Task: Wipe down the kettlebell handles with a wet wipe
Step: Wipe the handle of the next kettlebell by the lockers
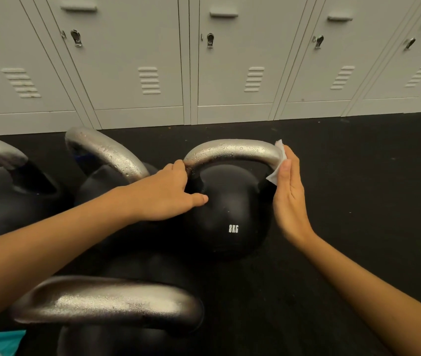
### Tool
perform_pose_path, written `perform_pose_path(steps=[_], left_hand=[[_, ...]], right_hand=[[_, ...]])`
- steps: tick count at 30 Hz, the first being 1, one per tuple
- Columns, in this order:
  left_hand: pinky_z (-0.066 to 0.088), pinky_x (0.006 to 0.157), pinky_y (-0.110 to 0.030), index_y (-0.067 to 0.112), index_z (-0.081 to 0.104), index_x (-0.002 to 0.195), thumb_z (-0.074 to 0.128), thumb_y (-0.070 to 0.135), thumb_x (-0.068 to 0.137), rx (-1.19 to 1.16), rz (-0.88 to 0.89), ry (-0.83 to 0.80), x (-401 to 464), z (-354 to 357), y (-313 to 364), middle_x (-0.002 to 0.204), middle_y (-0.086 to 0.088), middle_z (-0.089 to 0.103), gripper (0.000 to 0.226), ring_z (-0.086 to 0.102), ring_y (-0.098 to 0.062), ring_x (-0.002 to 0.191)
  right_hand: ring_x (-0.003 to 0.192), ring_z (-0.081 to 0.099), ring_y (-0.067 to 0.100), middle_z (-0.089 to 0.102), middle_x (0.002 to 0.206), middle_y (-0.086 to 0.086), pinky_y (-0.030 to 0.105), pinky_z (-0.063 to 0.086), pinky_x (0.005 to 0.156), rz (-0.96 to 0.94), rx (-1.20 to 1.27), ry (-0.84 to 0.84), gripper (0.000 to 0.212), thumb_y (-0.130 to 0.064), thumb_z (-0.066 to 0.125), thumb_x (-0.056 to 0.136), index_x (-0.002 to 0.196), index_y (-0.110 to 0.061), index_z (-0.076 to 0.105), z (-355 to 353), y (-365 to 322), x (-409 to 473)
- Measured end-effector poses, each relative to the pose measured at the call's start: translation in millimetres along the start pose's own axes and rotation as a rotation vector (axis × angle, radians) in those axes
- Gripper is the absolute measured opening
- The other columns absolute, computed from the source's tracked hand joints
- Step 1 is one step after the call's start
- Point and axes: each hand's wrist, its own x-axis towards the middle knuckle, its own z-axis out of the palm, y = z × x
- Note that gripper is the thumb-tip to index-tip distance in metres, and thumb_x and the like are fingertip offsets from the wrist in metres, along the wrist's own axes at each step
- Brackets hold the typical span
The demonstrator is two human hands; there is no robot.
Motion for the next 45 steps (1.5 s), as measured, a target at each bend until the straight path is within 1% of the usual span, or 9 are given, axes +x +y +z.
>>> perform_pose_path(steps=[5, 9, 16, 21, 26, 34, 37, 40, 45], left_hand=[[0.045, 0.102, -0.044, 0.014, 0.04, 0.128, 0.063, 0.055, 0.082, 0.01, 0.009, 0.008, 1.6, 0.8, -0.3, 0.131, -0.005, 0.05, 0.067, 0.052, -0.022, 0.121], [0.045, 0.103, -0.044, 0.018, 0.04, 0.128, 0.054, 0.074, 0.059, -0.025, 0.003, -0.008, -3.3, -1.6, 1.4, 0.132, -0.002, 0.051, 0.091, 0.053, -0.021, 0.122], [0.042, 0.105, -0.046, 0.017, 0.038, 0.132, 0.058, 0.062, 0.07, -0.066, 0.01, -0.02, -5.2, -0.5, -0.1, 0.137, -0.004, 0.048, 0.08, 0.05, -0.022, 0.126], [0.043, 0.105, -0.046, 0.017, 0.037, 0.133, 0.061, 0.06, 0.075, -0.053, 0.019, -0.019, -3.1, 0.0, -1.6, 0.138, -0.003, 0.048, 0.076, 0.05, -0.022, 0.126], [0.042, 0.105, -0.046, 0.018, 0.039, 0.129, 0.06, 0.061, 0.072, -0.052, 0.022, -0.009, -3.4, 0.1, -1.1, 0.136, -0.004, 0.048, 0.074, 0.05, -0.023, 0.125], [0.041, 0.106, -0.045, 0.017, 0.034, 0.135, 0.063, 0.049, 0.086, -0.027, 0.049, -0.024, -4.9, -0.7, -1.9, 0.139, -0.004, 0.045, 0.065, 0.048, -0.022, 0.128], [0.041, 0.106, -0.045, 0.017, 0.035, 0.134, 0.063, 0.047, 0.087, -0.027, 0.052, -0.023, -6.2, -1.5, -0.4, 0.138, -0.004, 0.045, 0.064, 0.049, -0.022, 0.127], [0.042, 0.106, -0.044, 0.016, 0.033, 0.134, 0.062, 0.047, 0.088, 0.009, 0.051, -0.026, -7.6, -2.0, 3.0, 0.137, -0.005, 0.044, 0.063, 0.049, -0.021, 0.126], [0.041, 0.106, -0.042, 0.014, 0.028, 0.137, 0.061, 0.048, 0.089, 0.043, 0.051, -0.03, -8.4, -2.1, 6.3, 0.14, -0.005, 0.041, 0.067, 0.046, -0.02, 0.128]], right_hand=[[0.127, 0.042, 0.001, 0.047, 0.134, -0.011, 0.01, 0.028, 0.105, -0.195, -0.267, -0.023, 0.039, -0.031, 0.029, 0.108, 0.144, -0.028, 0.043, 2.1, -14.6, 12.9], [0.13, 0.038, 0.005, 0.04, 0.139, -0.011, 0.012, 0.027, 0.107, -0.285, -0.293, -0.031, 0.041, -0.028, 0.034, 0.107, 0.148, -0.03, 0.036, -0.3, -2.7, 11.5], [0.132, 0.042, -0.004, 0.047, 0.139, -0.018, 0.014, 0.031, 0.109, -0.092, -0.089, 0.004, 0.037, -0.027, 0.03, 0.108, 0.143, -0.026, 0.043, -6.0, 2.4, 9.0], [0.08, 0.061, 0.013, 0.066, 0.084, -0.006, 0.036, 0.049, 0.076, -0.036, -0.138, -0.083, 0.041, -0.034, 0.033, 0.104, 0.111, -0.022, 0.071, -8.4, -27.0, 38.7], [0.051, 0.051, 0.011, 0.055, 0.056, 0.0, 0.019, 0.038, 0.053, 0.071, -0.382, -0.363, 0.042, -0.034, 0.038, 0.101, 0.08, -0.017, 0.07, -5.3, -59.9, 66.3], [0.048, 0.05, 0.001, 0.064, 0.059, 0.002, 0.007, 0.033, 0.045, 0.126, -0.403, -0.555, 0.037, -0.013, 0.039, 0.098, 0.068, -0.02, 0.059, -27.8, -54.0, 72.2], [0.05, 0.052, 0.009, 0.062, 0.056, 0.003, 0.014, 0.037, 0.048, 0.225, -0.378, -0.647, 0.044, -0.023, 0.032, 0.1, 0.071, -0.014, 0.062, -24.3, -65.8, 79.4], [0.058, 0.055, 0.019, 0.061, 0.059, 0.009, 0.025, 0.044, 0.068, 0.273, -0.42, -0.781, 0.062, -0.038, 0.021, 0.104, 0.08, -0.002, 0.065, -14.2, -76.7, 91.6], [0.057, 0.057, 0.015, 0.066, 0.063, 0.009, 0.021, 0.045, 0.065, 0.287, -0.494, -0.846, 0.064, -0.043, 0.02, 0.105, 0.075, -0.01, 0.067, 2.8, -90.7, 100.3]])
